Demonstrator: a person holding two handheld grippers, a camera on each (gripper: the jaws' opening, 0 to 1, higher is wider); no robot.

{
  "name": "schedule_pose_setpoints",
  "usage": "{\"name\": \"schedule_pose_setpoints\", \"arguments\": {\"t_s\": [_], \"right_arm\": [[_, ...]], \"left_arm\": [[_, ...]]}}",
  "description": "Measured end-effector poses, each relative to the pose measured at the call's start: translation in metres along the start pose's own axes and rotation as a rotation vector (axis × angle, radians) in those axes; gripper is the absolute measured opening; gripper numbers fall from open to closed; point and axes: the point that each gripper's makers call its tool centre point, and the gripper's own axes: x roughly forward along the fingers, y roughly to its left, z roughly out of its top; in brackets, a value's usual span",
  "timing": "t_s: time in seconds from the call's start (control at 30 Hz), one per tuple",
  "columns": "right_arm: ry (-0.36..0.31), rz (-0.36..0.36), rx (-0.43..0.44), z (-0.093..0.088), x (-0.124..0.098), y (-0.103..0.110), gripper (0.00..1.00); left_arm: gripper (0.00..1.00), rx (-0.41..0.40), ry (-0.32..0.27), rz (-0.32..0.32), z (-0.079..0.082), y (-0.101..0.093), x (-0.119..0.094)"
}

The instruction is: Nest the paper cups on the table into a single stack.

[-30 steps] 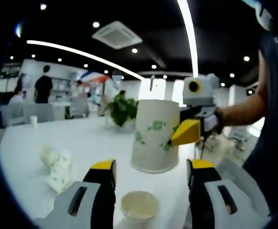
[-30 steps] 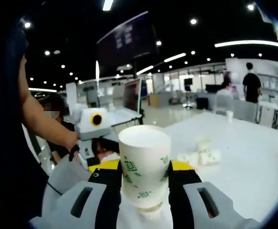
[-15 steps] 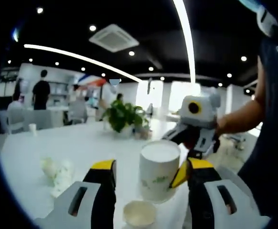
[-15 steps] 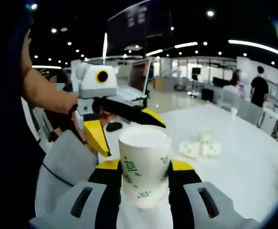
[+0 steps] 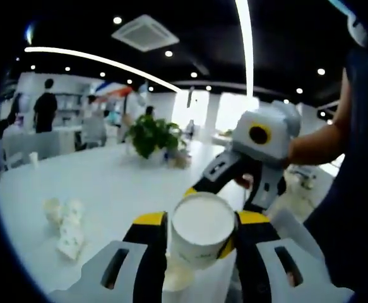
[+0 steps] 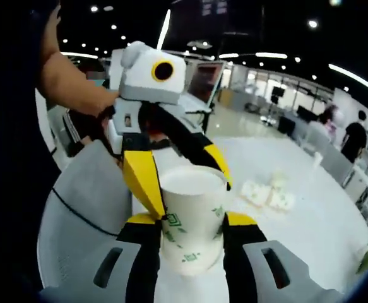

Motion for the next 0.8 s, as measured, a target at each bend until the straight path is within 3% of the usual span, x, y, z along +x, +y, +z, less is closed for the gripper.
{"name": "schedule_pose_setpoints", "arguments": {"t_s": [0.07,0.17,0.47,0.7,0.8], "right_arm": [[0.007,-0.001,-0.021,0.001,0.001,0.0,0.35],[0.008,-0.002,-0.028,0.001,0.0,-0.001,0.36],[-0.02,-0.032,-0.026,0.009,-0.003,-0.011,0.4],[-0.039,-0.082,0.016,0.009,-0.008,-0.024,0.64],[-0.128,-0.12,0.093,0.02,-0.018,-0.036,0.75]], "left_arm": [[0.38,0.031,0.032,0.015,-0.005,0.002,0.001],[0.38,0.034,0.024,0.018,-0.002,0.003,-0.001],[0.37,0.082,-0.049,0.036,0.011,0.009,-0.005],[0.37,0.045,-0.144,0.082,0.03,0.027,-0.018],[0.37,0.025,-0.176,0.095,0.037,0.033,-0.026]]}}
